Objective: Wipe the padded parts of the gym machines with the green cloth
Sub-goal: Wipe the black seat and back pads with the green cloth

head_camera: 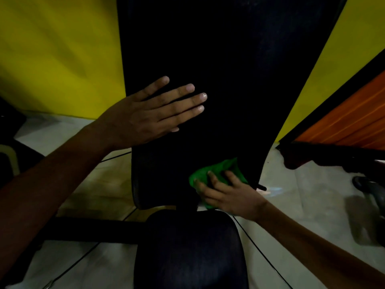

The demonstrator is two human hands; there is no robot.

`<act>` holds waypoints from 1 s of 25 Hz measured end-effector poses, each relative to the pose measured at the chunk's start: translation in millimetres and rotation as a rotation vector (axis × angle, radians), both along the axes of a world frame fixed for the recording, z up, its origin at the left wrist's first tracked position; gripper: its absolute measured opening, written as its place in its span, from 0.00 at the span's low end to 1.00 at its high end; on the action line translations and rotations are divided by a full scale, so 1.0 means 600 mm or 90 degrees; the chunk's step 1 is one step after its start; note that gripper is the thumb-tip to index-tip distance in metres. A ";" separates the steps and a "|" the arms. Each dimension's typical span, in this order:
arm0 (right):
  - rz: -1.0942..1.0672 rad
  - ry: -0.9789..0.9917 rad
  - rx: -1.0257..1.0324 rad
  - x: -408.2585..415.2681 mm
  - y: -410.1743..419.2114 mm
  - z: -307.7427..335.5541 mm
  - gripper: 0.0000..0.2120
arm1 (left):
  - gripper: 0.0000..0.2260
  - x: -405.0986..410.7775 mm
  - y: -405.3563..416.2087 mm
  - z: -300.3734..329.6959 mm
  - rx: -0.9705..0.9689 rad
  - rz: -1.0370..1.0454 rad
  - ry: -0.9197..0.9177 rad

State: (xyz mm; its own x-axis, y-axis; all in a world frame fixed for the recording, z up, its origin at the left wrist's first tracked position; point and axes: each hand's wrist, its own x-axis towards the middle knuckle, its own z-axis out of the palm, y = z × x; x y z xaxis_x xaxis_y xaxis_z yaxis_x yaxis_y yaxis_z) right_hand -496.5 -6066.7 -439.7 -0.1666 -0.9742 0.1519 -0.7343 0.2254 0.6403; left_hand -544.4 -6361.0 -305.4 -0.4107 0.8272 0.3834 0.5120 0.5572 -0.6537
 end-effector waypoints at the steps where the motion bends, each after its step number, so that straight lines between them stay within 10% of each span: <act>1: 0.017 -0.006 0.068 0.003 0.002 0.000 0.19 | 0.22 0.000 -0.004 0.002 0.000 0.002 0.001; 8: -0.141 0.050 -0.373 -0.034 -0.091 0.117 0.18 | 0.24 0.008 -0.025 -0.004 0.029 0.050 0.025; 13: 0.008 -0.014 0.034 0.010 -0.084 0.008 0.20 | 0.23 0.012 -0.047 0.014 0.027 0.056 0.003; 20: -0.121 -0.006 -0.332 -0.013 -0.181 0.087 0.19 | 0.22 0.015 -0.048 0.010 0.058 0.064 0.016; 25: 0.021 -0.054 0.009 0.022 -0.169 -0.004 0.20 | 0.22 0.018 -0.048 0.015 0.069 0.057 -0.037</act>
State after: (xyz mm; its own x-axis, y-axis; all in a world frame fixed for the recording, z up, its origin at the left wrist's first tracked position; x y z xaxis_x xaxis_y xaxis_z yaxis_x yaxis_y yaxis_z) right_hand -483.2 -6168.2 -442.1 -0.1459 -0.9814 0.1246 -0.7926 0.1913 0.5790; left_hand -533.7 -6389.6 -296.3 -0.5048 0.7416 0.4418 0.4927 0.6678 -0.5580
